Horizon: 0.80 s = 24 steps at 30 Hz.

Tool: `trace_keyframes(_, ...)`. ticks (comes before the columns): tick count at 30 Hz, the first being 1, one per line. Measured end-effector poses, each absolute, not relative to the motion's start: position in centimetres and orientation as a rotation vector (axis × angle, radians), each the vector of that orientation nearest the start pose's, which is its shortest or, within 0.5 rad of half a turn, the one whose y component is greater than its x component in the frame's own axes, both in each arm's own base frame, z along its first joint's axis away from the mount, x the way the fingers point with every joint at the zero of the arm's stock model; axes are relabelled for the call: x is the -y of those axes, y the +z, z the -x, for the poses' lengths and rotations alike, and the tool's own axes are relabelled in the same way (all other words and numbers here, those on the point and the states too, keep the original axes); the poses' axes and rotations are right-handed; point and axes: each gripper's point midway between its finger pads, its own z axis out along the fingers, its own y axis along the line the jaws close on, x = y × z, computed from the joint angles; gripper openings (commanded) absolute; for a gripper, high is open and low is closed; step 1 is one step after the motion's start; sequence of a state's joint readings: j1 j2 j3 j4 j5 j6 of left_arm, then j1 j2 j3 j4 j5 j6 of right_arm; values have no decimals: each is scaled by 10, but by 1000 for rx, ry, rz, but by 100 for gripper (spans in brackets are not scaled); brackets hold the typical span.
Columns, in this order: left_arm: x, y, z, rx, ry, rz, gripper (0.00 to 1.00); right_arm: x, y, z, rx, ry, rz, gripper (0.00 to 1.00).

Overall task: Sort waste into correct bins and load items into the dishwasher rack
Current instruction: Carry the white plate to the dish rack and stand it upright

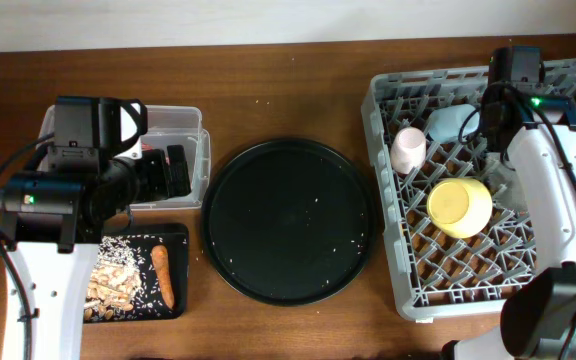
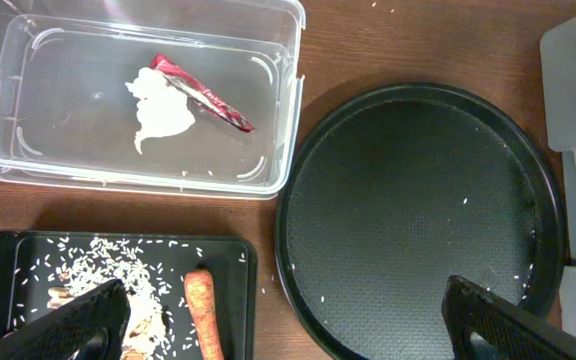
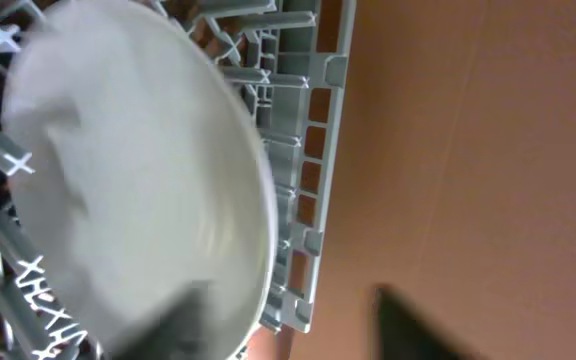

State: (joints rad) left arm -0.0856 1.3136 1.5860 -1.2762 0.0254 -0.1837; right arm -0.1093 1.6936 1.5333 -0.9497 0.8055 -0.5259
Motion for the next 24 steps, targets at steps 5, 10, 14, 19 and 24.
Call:
trace_keyframes(5, 30, 285, -303, -2577, -133, 117, 99, 165, 221, -374, -2680, -1268, 291, 95)
trace_keyframes(10, 30, 285, -303, -2578, -133, 117, 99, 128, 196, -392, -2699, -861, 274, 98)
trace_keyframes(14, 30, 285, -303, -2578, -133, 117, 99, 46, 177, -413, -2651, -172, 411, 99)
trace_keyframes(19, 30, 285, -303, -2578, -133, 117, 99, 7, 180, -415, -2589, 121, 470, 98)
trace_keyframes(24, 30, 285, -303, -2578, -133, 117, 99, 3, 181, -415, -2581, 151, 475, 98)
